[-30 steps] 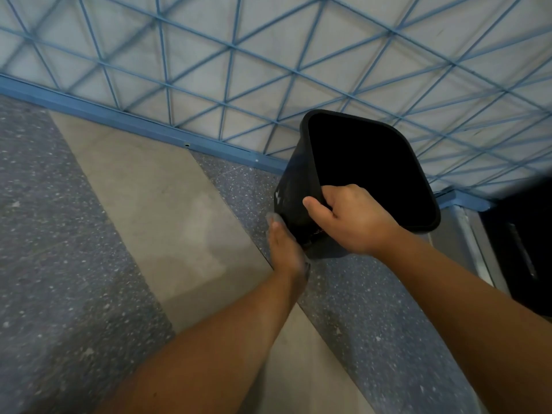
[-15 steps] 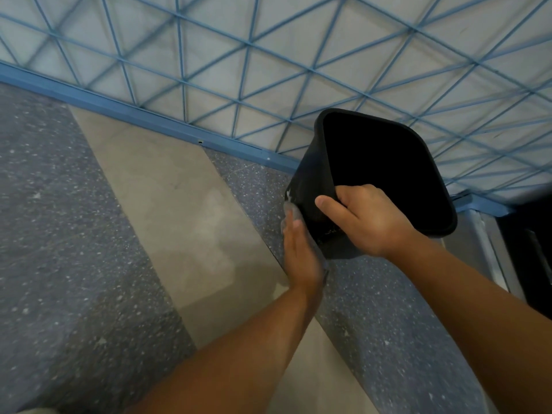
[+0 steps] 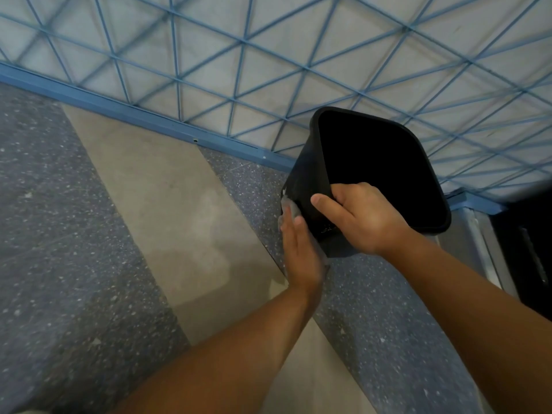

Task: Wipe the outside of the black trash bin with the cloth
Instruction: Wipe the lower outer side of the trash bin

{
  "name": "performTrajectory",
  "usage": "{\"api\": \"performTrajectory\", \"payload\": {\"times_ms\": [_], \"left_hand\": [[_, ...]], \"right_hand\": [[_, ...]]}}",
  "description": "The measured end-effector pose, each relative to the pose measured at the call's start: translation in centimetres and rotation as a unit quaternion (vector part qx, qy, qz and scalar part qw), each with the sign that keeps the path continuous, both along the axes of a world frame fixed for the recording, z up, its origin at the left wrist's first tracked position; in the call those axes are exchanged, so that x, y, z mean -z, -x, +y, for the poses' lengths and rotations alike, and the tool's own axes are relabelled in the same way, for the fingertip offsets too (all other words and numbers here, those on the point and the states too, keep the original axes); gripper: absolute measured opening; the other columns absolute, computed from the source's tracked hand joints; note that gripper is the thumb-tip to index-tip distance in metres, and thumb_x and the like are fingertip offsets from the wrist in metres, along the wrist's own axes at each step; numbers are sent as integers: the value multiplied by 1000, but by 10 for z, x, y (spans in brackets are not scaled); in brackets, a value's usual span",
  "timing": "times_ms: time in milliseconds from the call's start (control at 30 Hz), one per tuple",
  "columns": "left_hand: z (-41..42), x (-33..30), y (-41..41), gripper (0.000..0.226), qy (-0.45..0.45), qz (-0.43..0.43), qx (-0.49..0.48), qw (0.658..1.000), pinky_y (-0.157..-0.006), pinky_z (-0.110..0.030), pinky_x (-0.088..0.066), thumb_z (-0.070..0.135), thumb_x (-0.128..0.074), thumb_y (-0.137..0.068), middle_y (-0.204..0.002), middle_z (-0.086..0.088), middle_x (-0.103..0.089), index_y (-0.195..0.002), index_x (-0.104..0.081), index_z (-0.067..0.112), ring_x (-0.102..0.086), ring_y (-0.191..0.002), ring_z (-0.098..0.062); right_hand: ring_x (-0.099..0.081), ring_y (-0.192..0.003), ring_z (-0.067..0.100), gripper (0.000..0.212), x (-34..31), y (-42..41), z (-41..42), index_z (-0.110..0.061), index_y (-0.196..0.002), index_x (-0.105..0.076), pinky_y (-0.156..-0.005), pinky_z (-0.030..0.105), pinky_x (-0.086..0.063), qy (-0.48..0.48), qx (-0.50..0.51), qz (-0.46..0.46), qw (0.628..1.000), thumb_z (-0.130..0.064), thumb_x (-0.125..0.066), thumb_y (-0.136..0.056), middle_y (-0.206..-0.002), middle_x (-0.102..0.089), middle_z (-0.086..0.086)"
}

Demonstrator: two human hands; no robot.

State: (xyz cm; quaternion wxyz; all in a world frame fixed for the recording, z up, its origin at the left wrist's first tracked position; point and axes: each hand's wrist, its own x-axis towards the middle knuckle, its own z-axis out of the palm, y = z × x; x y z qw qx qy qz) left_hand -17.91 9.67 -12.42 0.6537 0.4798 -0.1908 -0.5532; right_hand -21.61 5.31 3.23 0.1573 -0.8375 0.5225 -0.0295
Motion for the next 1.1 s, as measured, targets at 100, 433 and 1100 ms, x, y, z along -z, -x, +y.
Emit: {"api": "performTrajectory", "payload": {"times_ms": [100,433,1100], "left_hand": [[-18,49,1,98,-56,95,4,994,-130,-46,-22,94,-39,-82,-169,7,-33,-160,-36,35,-29,-157,-13],[7,1,-31,44,-138,75,-116,981,-125,-46,-36,26,-42,-112,-155,-7,-53,-152,-51,11,-47,-147,-27],[-87,51,-54,75,17,29,69,997,-131,-51,-21,68,-46,-100,-169,-3,-35,-161,-36,24,-30,-158,-20]], "right_hand": [[-50,-52,22,49,1,1,1,-17,-60,-44,-55,48,-45,9,0,12,1000,-53,-41,-93,-55,-49,4],[-51,-59,22,41,3,-2,0,-17,-64,-44,-56,35,-39,-9,18,74,997,-47,-48,-93,-61,-50,4],[-51,-53,14,28,-4,7,2,-21,-64,-47,-54,39,-45,-55,-30,52,997,-42,-52,-83,-58,-52,-1]]}}
